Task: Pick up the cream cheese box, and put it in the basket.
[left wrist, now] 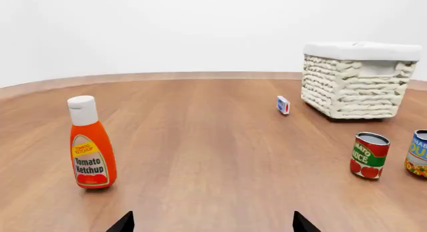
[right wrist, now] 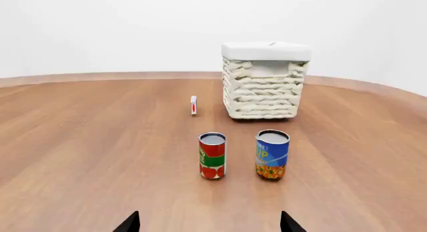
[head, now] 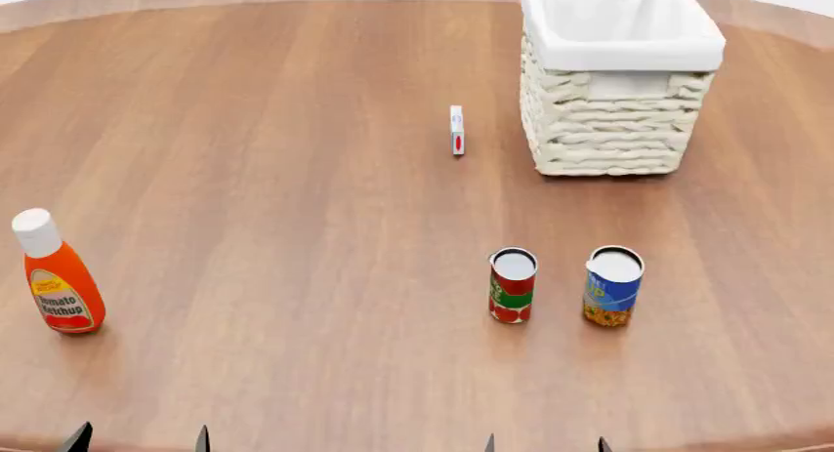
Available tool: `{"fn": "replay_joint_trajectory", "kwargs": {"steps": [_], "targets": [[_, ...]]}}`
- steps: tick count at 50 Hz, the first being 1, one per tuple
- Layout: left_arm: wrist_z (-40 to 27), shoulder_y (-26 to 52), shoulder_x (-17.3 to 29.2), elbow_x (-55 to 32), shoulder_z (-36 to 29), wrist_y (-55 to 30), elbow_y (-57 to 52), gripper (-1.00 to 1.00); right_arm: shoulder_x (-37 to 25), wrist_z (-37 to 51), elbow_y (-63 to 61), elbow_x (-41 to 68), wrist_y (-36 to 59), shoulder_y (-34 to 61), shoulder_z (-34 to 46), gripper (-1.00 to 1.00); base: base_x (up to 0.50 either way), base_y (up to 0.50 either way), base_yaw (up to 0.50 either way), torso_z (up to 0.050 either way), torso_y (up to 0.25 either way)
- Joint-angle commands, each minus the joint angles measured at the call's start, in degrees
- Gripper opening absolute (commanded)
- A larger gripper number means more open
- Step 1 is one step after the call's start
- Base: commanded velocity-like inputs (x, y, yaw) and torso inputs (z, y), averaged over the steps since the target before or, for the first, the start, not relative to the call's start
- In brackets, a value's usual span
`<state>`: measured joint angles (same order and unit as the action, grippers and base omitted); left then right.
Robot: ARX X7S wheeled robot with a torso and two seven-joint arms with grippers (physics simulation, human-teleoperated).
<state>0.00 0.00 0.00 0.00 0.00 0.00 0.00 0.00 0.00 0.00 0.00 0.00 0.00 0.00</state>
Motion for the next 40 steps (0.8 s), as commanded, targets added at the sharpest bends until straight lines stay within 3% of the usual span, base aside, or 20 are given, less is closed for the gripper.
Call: {"fn": "replay_joint_trajectory", "kwargs": {"steps": [1,17,28,40], "targets": [[-0.87,-0.04,0.8,-0.8,-0.87,-0.19,-0.24,1.0,-1.29,1.55,0.02,1.29,-0.04,0.02,1.55,1.0,0.0,0.0,0.0,0.0,0.0],[-3.63,-0.77,3.43,-2.79,-3.84,-1.53,-4.0,1.0,-3.37,5.38,-5.31,1.72,2.38,-0.52,3.93,1.0,0.0,0.0,0.0,0.0,0.0],[-4.29,-4.76,5.03,-4.96,-4.88,-6.1,-21.33,1.0,-5.6,6.54,-26.89,1.0,10.96,-4.19,5.93,1.0,0.0,0.0,0.0,0.0,0.0],[-6.14,-7.72,6.82,-6.65,-4.56,-10.08,-37.38,1.0,-6.98,7.74,-39.05,0.13,14.81,-6.01,7.73,1.0,0.0,0.0,0.0,0.0,0.0]]}}
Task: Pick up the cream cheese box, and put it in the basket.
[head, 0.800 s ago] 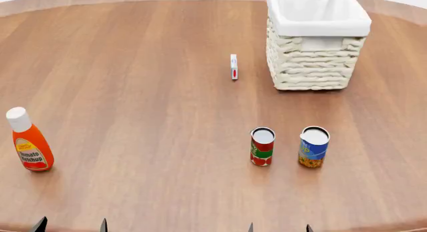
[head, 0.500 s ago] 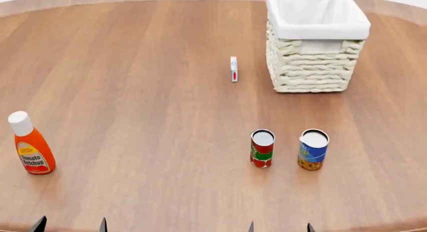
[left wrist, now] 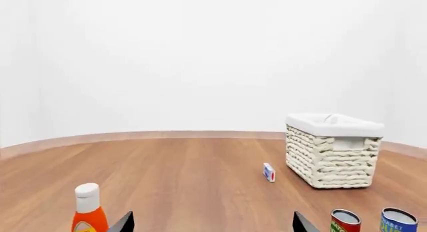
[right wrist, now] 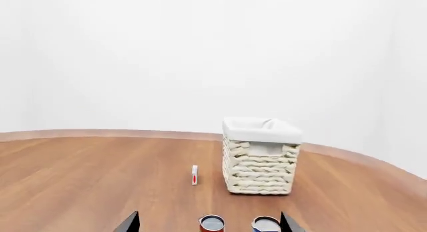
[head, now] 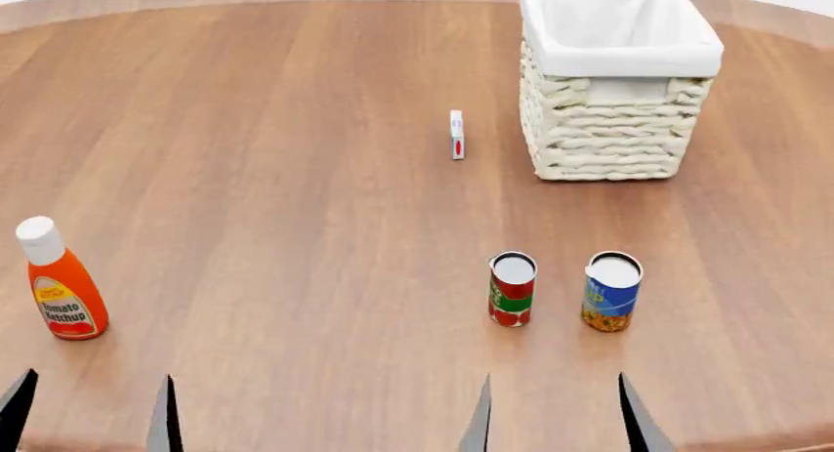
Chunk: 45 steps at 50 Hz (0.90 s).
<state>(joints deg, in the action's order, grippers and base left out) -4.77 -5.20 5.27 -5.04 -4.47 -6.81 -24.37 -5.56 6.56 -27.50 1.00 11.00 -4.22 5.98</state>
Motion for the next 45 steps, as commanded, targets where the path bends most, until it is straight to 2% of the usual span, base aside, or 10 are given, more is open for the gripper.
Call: {"fn": "replay_joint_trajectory", "kwargs": {"steps": [1,10,45], "targets": [[-1.52,-2.63,1.68,-1.62,-0.08,-3.29,-13.63,1.0,-1.56,1.26,-12.41,-1.05,4.26,-1.84,1.95,1.0,0.0,0.0,0.0,0.0,0.0],[-2.69,-3.68,2.63,-3.42,0.55,-5.14,-20.97,1.0,-2.9,1.99,-19.38,-3.56,6.66,-2.63,3.81,1.0,0.0,0.0,0.0,0.0,0.0],[-4.82,-4.12,4.79,-2.85,-1.48,-3.41,-21.68,1.0,-4.84,3.93,-20.98,-3.59,6.34,-2.57,5.5,1.0,0.0,0.01,0.0,0.0,0.0]]}}
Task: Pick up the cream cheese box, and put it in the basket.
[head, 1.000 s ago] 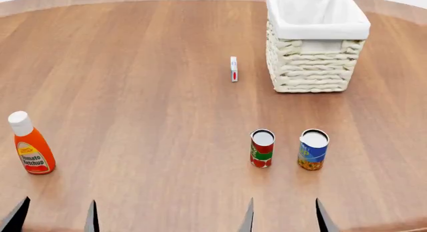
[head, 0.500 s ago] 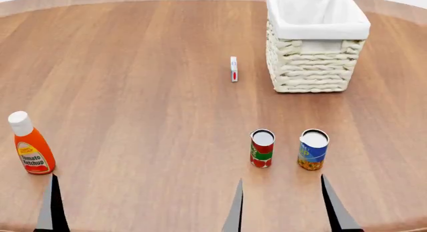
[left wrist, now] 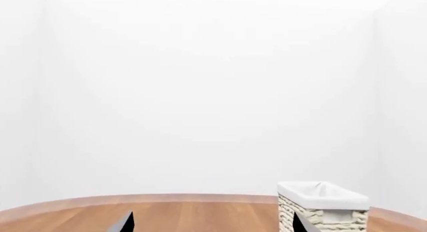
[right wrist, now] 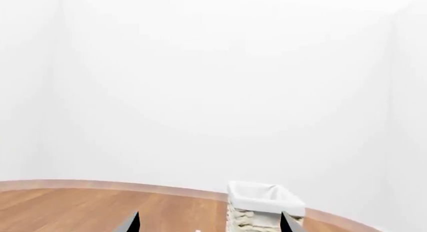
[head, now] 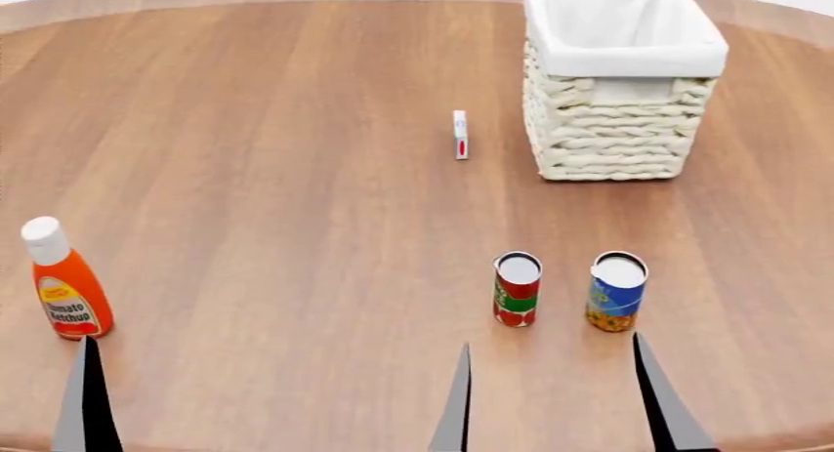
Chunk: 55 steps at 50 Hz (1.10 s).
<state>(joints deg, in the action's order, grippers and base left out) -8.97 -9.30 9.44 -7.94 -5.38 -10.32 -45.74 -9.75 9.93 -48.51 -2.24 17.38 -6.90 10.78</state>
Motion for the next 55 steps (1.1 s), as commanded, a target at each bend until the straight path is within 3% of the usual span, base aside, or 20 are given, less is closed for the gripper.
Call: {"fn": "replay_joint_trajectory", "kwargs": {"steps": [1,55], "targets": [[-0.65,-0.01,0.64,0.05,-0.67,0.19,-0.23,1.0,-0.67,0.62,-0.06,-0.3,0.03,0.11,0.68,1.0,0.0,0.08,0.0,0.0,0.0],[-3.05,0.26,2.94,-0.98,-2.33,0.63,0.05,1.0,-2.27,2.67,0.35,2.14,0.27,0.66,1.52,1.0,0.02,0.05,0.0,0.0,0.0]]}}
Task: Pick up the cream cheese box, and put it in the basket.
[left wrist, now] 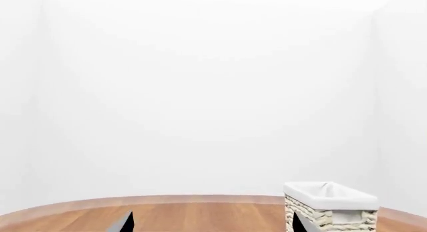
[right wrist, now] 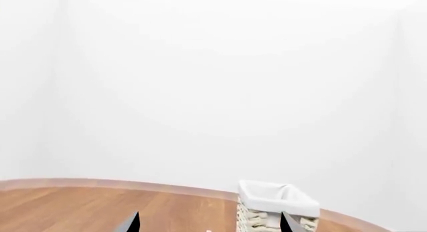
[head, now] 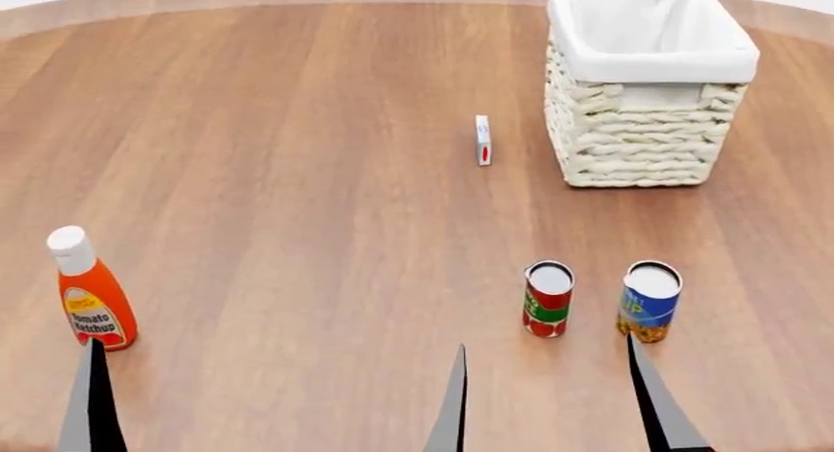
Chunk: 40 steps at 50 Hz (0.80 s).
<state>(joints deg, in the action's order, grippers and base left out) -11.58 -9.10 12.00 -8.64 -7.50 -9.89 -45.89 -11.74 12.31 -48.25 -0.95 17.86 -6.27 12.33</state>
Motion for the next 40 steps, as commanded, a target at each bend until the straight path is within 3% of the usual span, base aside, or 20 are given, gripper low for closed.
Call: {"fn": "replay_joint_trajectory", "kwargs": {"steps": [1,40], "targets": [[-0.4,-0.09,0.42,-0.1,-0.34,0.66,0.49,1.0,-0.3,0.32,0.03,0.92,-0.23,-0.01,-0.02,1.0,0.12,0.0,0.0,0.0,0.0],[-1.86,0.12,1.78,-0.75,-1.31,0.5,0.08,1.0,-1.54,1.73,0.18,2.15,-0.81,0.17,0.49,1.0,0.18,0.0,0.0,0.0,0.0]]}}
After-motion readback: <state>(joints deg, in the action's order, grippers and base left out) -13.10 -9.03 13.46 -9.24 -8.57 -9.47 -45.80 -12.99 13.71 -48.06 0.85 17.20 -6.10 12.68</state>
